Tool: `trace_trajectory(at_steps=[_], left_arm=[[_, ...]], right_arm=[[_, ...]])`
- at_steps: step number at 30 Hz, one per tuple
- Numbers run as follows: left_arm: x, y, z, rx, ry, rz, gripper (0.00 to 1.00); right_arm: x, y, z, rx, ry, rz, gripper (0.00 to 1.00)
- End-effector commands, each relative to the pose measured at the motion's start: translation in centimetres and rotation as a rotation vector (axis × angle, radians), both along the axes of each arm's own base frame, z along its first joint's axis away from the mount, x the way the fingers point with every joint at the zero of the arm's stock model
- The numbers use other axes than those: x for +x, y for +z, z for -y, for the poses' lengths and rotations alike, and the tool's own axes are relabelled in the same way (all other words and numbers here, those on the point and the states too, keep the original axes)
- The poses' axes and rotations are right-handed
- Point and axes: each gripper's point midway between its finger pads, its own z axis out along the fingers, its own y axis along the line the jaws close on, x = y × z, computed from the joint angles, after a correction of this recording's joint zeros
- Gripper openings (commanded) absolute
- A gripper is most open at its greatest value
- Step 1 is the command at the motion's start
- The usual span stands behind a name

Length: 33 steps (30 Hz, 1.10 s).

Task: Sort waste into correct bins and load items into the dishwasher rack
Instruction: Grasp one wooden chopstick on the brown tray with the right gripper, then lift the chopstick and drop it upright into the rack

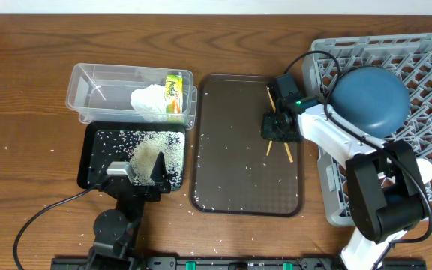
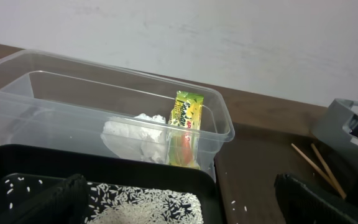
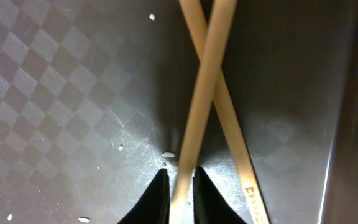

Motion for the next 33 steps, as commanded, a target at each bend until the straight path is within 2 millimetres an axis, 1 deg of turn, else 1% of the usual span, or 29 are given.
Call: trace_trajectory(at_steps=[1,4,7,10,12,15,16,18,20,22,24,26,28,29,31,33], left_arm=[[0.0,-1.8,0.0,0.015,-0.001,-0.04,0.98],[0.0,-1.8,0.0,0.015,-0.001,-0.04,0.98],[0.0,-1.8,0.0,0.015,-0.001,-0.04,0.98],[0.0,-1.8,0.0,0.015,-0.001,-0.04,0.98],[0.0,-1.8,0.0,0.015,-0.001,-0.04,0.98],[0.0,-1.8,0.0,0.015,-0.001,-0.04,0.98],[0.0,-1.8,0.0,0.015,-0.001,-0.04,0.98],[0.0,-1.8,0.0,0.015,-0.001,-0.04,0.98],[0.0,-1.8,0.0,0.015,-0.001,-0.04,0.98],[0.0,-1.8,0.0,0.015,-0.001,-0.04,0.98],[0.0,-1.8,0.0,0.015,-0.001,-0.04,0.98],[0.0,-1.8,0.0,0.015,-0.001,-0.04,0.98],[0.0,-1.8,0.0,0.015,-0.001,-0.04,0.98],[0.0,-1.8,0.0,0.015,-0.001,-0.04,0.98],[0.0,-1.8,0.0,0.015,-0.001,-0.04,0.98],[0.0,-1.8,0.0,0.015,-0.001,-0.04,0.98]], right_arm=[[-0.8,-0.3,-0.5,0.009,-0.056,-0.031,0.08],[-1.5,-0.8,-0.4,-0.013,-0.058,-0.039,0.01],[-2.1,-1.4,-0.1,-0.045,-0.097,-0.046,0.01],[-2.0,-1.4,-0.2,-0.042,-0.093,-0.037,0.01],[-1.5,-0.7,-0.4,-0.032,-0.065,-0.01,0.01],[-0.7,1.9,-1.2,0.006,0.091,0.072,0.01],[-0.5,3.2,-1.2,0.017,0.138,0.103,0.01],[-0.3,5.7,-0.6,0.027,0.2,0.159,0.01],[-0.3,8.3,0.4,0.035,0.271,0.218,0.01],[-0.3,10.7,2.2,0.021,0.297,0.272,0.01],[-0.1,12.9,4.9,-0.025,0.299,0.33,0.01],[0.2,14.4,7.8,-0.083,0.273,0.378,0.01],[0.6,15.3,10.4,-0.134,0.246,0.405,0.01],[0.7,15.3,11.4,-0.153,0.25,0.407,0.01],[0.7,14.8,12.7,-0.173,0.253,0.389,0.01],[0.6,13.7,13.5,-0.184,0.24,0.349,0.01]])
